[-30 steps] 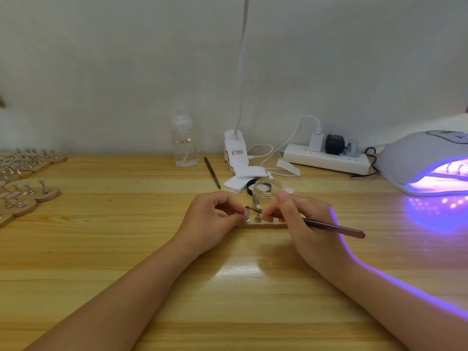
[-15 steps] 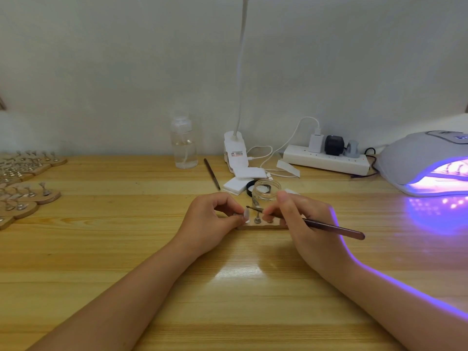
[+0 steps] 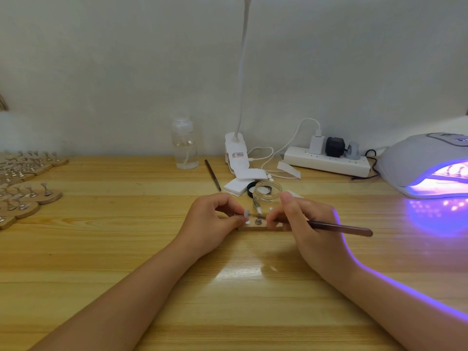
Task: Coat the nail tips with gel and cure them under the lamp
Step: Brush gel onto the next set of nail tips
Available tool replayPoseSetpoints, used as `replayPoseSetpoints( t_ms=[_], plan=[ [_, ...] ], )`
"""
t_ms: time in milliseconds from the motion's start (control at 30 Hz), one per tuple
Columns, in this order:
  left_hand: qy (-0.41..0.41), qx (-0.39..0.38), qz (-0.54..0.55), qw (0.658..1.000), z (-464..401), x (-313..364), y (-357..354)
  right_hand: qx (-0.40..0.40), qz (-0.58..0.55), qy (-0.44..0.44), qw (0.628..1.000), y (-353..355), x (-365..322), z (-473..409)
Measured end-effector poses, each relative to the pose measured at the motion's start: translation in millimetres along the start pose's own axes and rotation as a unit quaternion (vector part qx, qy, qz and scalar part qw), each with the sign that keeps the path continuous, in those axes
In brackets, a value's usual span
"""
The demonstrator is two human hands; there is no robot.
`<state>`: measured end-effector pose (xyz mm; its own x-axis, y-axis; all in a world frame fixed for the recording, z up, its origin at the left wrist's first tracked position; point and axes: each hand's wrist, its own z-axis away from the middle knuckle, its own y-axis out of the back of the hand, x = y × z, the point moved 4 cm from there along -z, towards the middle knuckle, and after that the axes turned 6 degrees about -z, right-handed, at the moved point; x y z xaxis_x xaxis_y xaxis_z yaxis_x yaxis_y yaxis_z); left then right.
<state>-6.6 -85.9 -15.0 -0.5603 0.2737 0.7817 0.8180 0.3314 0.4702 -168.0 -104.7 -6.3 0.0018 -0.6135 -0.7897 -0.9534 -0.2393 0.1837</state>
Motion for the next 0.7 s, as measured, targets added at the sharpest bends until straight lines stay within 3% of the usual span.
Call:
replayPoseSetpoints(
  t_ms=[100,233,367,700],
  plan=[
    [0.001,0.0,0.002,1.0,0.3,0.4,0.3,-0.008,0.039,0.005,0.999,-0.6,-0.5,-1.7],
    [0.007,0.002,0.012,1.0,0.9,1.0,0.8,0.0,-0.021,-0.006,1.0,-0.5,-1.5,0.9],
    [0.022,0.0,0.032,0.999,0.6,1.1,0.5,0.006,0.069,0.028,0.997,2.4,-5.8,-2.5],
    [0.027,0.035,0.055,0.998,-0.4,0.5,4.9,0.002,0.047,0.034,0.998,1.1,-7.0,-2.0]
  ],
)
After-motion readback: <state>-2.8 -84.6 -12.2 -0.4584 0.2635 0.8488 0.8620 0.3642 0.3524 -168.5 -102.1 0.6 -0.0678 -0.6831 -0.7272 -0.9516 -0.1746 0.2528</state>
